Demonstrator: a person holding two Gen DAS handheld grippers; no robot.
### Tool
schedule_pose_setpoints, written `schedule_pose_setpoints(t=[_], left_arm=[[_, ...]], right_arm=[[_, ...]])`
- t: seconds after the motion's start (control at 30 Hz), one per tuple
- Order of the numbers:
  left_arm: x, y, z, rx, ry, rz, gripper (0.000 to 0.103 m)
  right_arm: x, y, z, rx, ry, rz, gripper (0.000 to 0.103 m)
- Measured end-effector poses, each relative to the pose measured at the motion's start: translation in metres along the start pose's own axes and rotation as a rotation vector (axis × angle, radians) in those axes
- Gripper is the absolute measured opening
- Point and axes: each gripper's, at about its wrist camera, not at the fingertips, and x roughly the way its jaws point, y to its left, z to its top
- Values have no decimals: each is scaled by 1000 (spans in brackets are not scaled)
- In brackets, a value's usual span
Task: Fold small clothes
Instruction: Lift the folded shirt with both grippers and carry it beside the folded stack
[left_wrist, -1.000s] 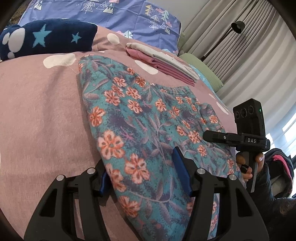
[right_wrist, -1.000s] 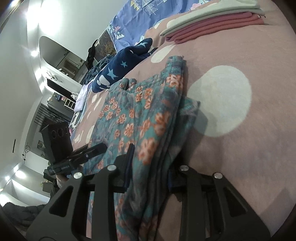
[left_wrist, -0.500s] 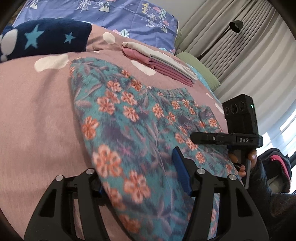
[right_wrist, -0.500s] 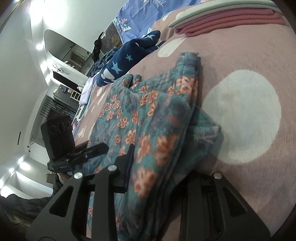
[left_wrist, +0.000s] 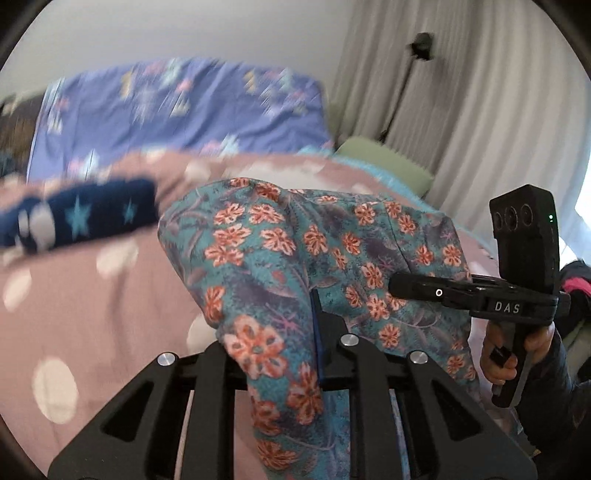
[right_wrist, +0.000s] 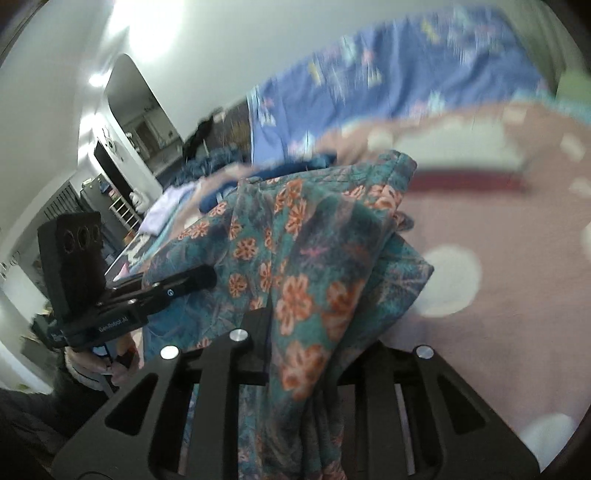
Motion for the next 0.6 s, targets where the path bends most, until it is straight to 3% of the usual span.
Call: schedule_pose_setpoints(t=[0.2,0.43,0.6], left_arm=[[-31,-82,36,190,-108,-29,18],[-27,-182,86,398,-171,-83,19],[-1,-238,128,479,-208,-125,19]], right_arm=[[-100,26,3,-91,-217,-111,19],[-192,9,13,-117,-341,-280,19],[-243,-14,34,-171,-410,-472,20]])
